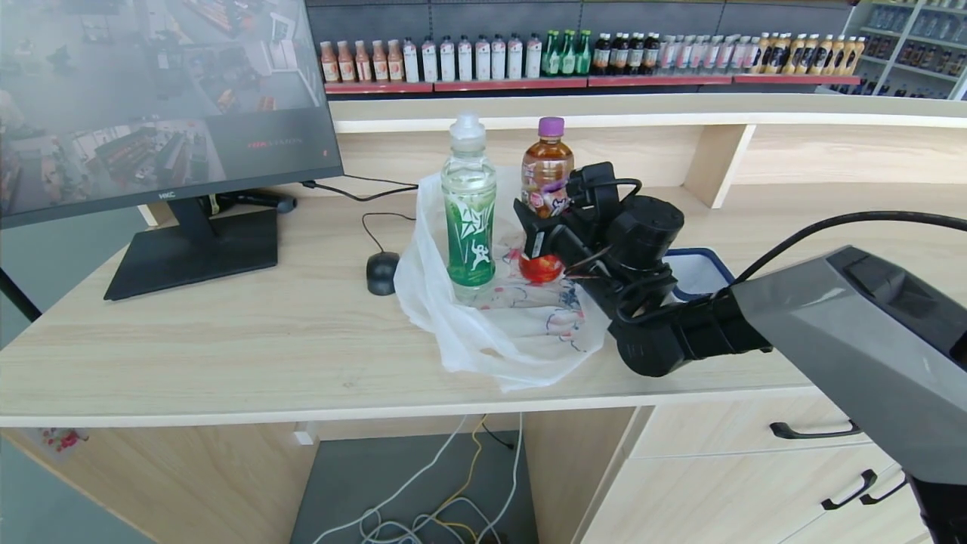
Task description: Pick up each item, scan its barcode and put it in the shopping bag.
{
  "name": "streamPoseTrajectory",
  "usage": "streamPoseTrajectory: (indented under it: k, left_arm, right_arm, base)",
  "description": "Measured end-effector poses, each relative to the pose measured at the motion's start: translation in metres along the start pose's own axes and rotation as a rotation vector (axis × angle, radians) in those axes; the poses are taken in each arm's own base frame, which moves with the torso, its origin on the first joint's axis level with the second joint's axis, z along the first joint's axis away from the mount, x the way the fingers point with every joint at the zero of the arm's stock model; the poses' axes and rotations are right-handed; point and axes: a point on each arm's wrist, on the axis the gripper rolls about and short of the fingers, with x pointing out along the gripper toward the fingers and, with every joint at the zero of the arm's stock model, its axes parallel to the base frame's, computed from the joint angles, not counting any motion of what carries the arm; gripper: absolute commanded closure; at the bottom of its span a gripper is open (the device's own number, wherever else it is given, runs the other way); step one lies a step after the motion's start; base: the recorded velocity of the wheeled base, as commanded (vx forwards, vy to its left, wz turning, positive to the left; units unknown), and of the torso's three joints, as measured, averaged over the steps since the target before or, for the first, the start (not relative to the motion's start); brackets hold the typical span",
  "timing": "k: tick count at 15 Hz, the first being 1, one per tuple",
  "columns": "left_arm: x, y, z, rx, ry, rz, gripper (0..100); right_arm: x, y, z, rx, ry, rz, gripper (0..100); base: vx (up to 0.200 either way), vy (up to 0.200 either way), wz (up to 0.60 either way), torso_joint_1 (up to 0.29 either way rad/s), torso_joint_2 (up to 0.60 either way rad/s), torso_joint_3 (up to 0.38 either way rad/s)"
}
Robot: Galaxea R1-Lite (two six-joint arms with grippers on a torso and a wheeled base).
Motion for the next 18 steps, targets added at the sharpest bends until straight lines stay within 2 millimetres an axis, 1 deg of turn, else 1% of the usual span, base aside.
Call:
streamPoseTrajectory:
  k: [3, 8, 12, 13, 18]
  left_arm:
    - [0.0000, 0.0000, 0.0000, 0.000, 0.000, 0.000, 0]
    - [0.0000, 0.0000, 0.0000, 0.000, 0.000, 0.000, 0]
    - [0.0000, 0.0000, 0.0000, 0.000, 0.000, 0.000, 0]
    - [0.0000, 0.0000, 0.0000, 0.000, 0.000, 0.000, 0]
    - [0.0000, 0.0000, 0.0000, 0.000, 0.000, 0.000, 0]
  right_arm:
    - [-0.0003, 0.0008, -0.0040, -0.004, 0.004, -0.002, 100]
    - [-0.0009, 0.0017, -0.0039, -0.004, 0.001, -0.001, 100]
    - [-0.0067, 0.0021, -0.0074, -0.002, 0.032, 0.003, 100]
    - [-0.0082, 0.0024, -0.0082, -0.001, 0.039, 0.006, 0]
    - [-0.0095, 0.0022, -0.0076, 0.001, 0.041, 0.006, 0]
  base:
    - [0.000, 0.000, 0.00, 0.000, 0.00, 0.000]
    - [0.000, 0.000, 0.00, 0.000, 0.00, 0.000]
    - [0.000, 0.000, 0.00, 0.000, 0.00, 0.000]
    - [0.000, 0.000, 0.00, 0.000, 0.00, 0.000]
    - [0.000, 0.000, 0.00, 0.000, 0.00, 0.000]
